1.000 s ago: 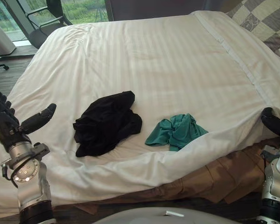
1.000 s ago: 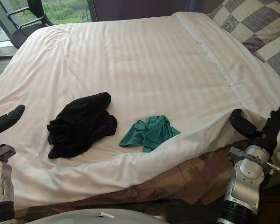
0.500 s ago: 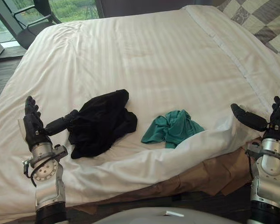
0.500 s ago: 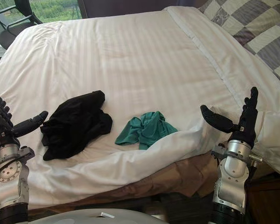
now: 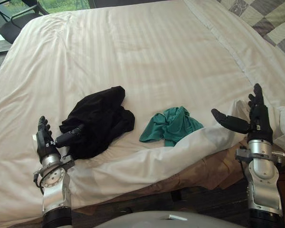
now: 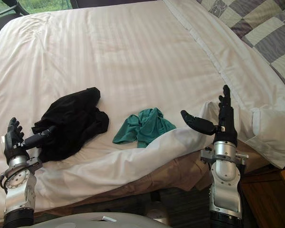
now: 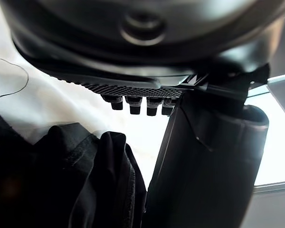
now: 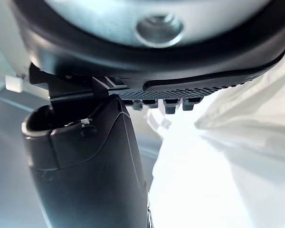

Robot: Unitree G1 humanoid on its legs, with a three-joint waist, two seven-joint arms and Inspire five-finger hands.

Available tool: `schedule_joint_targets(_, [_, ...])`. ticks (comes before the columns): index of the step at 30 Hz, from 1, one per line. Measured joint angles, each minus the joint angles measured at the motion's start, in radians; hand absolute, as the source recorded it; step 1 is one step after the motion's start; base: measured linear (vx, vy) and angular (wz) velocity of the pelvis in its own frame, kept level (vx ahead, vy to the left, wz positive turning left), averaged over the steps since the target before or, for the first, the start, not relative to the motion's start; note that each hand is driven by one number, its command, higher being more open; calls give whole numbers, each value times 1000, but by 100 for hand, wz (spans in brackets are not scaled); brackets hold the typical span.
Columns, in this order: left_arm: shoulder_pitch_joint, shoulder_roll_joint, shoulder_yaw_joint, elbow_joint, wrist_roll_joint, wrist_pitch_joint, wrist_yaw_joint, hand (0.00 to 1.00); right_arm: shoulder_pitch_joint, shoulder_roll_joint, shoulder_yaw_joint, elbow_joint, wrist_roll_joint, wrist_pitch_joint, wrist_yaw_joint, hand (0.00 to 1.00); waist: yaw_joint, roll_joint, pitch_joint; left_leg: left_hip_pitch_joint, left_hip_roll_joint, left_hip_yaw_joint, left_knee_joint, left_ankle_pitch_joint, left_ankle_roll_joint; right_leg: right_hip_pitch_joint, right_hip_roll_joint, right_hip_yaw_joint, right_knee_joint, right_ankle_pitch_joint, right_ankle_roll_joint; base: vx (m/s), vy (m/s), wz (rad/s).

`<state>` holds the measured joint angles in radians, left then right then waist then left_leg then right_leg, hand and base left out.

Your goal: Tidy up the quilt and then pick up the clothes from the bed and put them into the laundry hamper

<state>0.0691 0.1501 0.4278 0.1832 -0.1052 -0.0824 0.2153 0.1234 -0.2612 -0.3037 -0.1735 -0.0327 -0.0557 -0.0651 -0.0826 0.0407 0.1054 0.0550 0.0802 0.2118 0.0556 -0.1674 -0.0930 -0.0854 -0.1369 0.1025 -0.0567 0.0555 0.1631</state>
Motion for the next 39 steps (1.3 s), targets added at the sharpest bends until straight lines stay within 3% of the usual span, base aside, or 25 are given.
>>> schedule_joint_targets(4, [-65,0,-7,56,0,0,17,100,-19,0,74,-5,2,0,17,100,2,-26,13,-56,-2,21,13,3,3,-64,0,19,0,20,2,-51,-29,-16])
schedule_joint_targets(13, [-89,17,-26,69,2,-9,50,100,-21,-21,146,-123,13,-49,40,100,7,-43,24,-86,-1,65,13,3,3,-120,8,43,0,50,4,-26,-33,-14])
schedule_joint_targets(20, [-193,66,-52,132,38,-25,88,100,-38,-24,266,-150,47,-68,90,100,28,-83,44,-144,-4,84,44,7,9,-172,6,67,-8,88,4,-105,-48,-8])
schedule_joint_targets(29, [-202,106,-119,132,38,-25,85,100,-37,-31,278,-147,47,-68,104,100,29,-103,55,-153,-16,87,68,12,17,-171,-6,68,-20,131,8,-86,-11,-2])
schedule_joint_targets(30, [-211,114,-139,133,38,-25,82,0,-36,-31,279,-142,47,-68,105,100,29,-110,59,-160,-19,87,82,11,17,-171,-12,69,-20,133,8,-94,-17,3])
schedule_joint_targets(39, [-273,216,-220,169,128,-22,65,0,-39,-6,321,-95,47,-68,127,100,31,-126,69,-246,-10,82,181,-13,18,-210,-17,72,-21,142,-10,-73,-26,2])
